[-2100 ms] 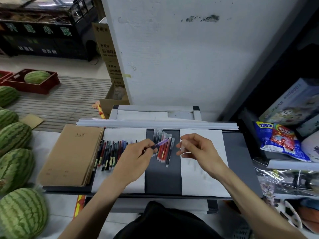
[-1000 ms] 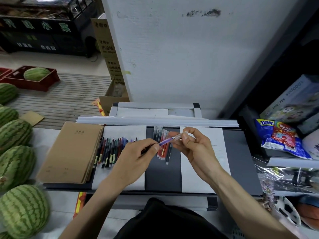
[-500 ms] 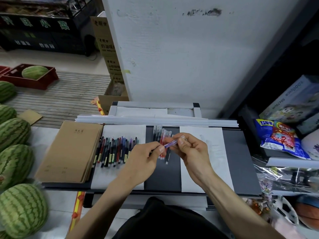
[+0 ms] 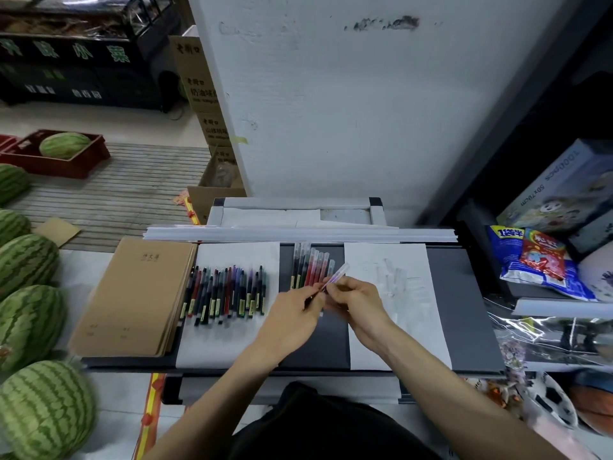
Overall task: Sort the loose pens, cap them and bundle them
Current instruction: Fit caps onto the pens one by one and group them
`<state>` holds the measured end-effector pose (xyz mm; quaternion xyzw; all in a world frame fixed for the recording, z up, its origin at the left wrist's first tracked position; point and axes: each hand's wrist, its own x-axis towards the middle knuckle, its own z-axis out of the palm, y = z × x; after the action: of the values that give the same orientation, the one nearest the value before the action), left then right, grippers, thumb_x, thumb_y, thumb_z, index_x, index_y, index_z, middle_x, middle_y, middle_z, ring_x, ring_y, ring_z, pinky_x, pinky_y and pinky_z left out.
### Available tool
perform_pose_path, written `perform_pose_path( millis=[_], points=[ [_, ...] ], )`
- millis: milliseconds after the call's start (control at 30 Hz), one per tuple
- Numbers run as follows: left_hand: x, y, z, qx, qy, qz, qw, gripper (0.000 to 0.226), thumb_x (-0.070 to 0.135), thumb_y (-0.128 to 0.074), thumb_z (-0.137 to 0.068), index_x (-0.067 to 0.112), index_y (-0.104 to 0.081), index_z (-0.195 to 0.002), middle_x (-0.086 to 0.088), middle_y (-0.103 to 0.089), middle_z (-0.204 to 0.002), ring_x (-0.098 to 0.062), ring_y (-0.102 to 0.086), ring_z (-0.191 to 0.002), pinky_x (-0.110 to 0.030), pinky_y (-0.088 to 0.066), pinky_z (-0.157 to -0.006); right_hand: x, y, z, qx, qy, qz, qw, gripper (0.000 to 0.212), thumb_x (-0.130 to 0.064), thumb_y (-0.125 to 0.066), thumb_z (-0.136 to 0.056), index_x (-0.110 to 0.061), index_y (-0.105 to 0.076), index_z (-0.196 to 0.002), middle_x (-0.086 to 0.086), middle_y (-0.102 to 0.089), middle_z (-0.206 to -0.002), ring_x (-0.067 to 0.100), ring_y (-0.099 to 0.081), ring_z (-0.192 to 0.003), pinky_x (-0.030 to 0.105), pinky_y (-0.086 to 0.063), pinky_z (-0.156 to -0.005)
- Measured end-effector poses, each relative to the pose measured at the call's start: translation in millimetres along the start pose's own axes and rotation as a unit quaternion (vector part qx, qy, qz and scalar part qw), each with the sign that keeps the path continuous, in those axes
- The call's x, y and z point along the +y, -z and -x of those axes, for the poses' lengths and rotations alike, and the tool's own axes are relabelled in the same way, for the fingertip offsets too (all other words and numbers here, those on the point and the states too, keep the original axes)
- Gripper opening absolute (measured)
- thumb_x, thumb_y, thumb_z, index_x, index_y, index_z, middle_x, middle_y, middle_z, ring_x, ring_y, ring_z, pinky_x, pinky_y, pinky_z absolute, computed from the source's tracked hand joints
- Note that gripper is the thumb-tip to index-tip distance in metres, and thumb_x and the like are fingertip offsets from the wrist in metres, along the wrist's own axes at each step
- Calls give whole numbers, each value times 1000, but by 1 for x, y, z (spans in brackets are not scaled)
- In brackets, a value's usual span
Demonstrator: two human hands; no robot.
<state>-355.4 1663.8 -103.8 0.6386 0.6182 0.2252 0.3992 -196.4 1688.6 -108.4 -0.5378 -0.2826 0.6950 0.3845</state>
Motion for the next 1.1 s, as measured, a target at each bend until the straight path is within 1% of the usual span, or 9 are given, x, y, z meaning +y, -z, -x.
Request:
perform_pose_path(
  millis=[100, 200, 333, 400, 467, 567, 700, 867, 1100],
  points=[
    [-21, 2, -1, -43, 24, -65, 997, 21, 24, -54, -105, 20, -71, -93, 5, -68, -76, -11, -58, -62, -35, -51, -64, 3, 9, -23, 61, -32, 51, 996, 13, -6, -58, -104, 0, -68, -101, 16, -80, -96, 23, -76, -76, 31, -62, -70],
    [-51, 15, -1, -49, 86, -136, 986, 16, 18, -56, -102, 18, -72, -102, -2, -74, -93, -17, -67, -76, -34, -56, -73, 9, 22, -47, 122, -39, 221, 967, 9, -11, -63, -101, -6, -69, -99, 12, -79, -87, 24, -78, -79, 38, -65, -77],
    [-82, 36, -2, -22, 159, -167, 973, 8, 17, -57, -96, 25, -57, -94, -7, -68, -85, -26, -59, -70, -33, -46, -66, 11, 25, -66, 143, -25, 386, 911, 16, -15, -67, -93, -15, -64, -77, 12, -77, -83, 29, -77, -79, 45, -64, -84],
    [-89, 41, -6, -11, 174, -168, 970, 14, 13, -57, -92, 21, -49, -84, -5, -54, -78, -22, -47, -67, -31, -36, -65, 11, 23, -74, 142, -13, 436, 888, 9, -16, -67, -90, -10, -66, -83, 15, -77, -86, 31, -76, -85, 42, -62, -85],
    [-94, 44, -9, 7, 189, -162, 968, 16, 9, -58, -88, 20, -48, -81, -4, -50, -76, -19, -44, -67, -31, -33, -64, 11, 18, -81, 141, -5, 456, 879, 12, -17, -68, -88, -6, -70, -93, 15, -76, -84, 29, -74, -85, 38, -61, -83],
    [-100, 43, -11, 19, 200, -167, 965, 18, 6, -52, -81, 17, -46, -69, -5, -48, -64, -22, -42, -57, -34, -31, -57, 10, 9, -87, 146, 6, 471, 870, 11, -15, -68, -85, -7, -65, -78, 13, -74, -78, 28, -72, -78, 34, -60, -69],
    [-106, 42, -15, 36, 222, -194, 955, 29, 15, -57, -86, 13, -41, -62, -3, -60, -63, -23, -51, -52, -32, -37, -50, 13, -1, -90, 131, 16, 513, 848, 18, -16, -70, -85, -12, -55, -78, 8, -65, -79, 23, -62, -70, 26, -40, -49],
    [-99, 38, -18, 32, 235, -203, 950, 31, 18, -63, -86, 14, -41, -65, -4, -52, -58, -22, -49, -51, -29, -38, -50, 13, -9, -97, 121, 20, 545, 829, 19, -4, -65, -81, -7, -58, -99, 10, -64, -92, 25, -61, -76, 27, -41, -52],
    [-94, 37, -19, 32, 233, -207, 950, 37, 22, -68, -93, 12, -46, -64, -5, -54, -61, -22, -54, -54, -30, -43, -52, 2, -9, -110, 124, 55, 572, 809, 15, -5, -62, -87, -8, -56, -100, 12, -62, -97, 27, -61, -77, 35, -52, -64]
  ],
)
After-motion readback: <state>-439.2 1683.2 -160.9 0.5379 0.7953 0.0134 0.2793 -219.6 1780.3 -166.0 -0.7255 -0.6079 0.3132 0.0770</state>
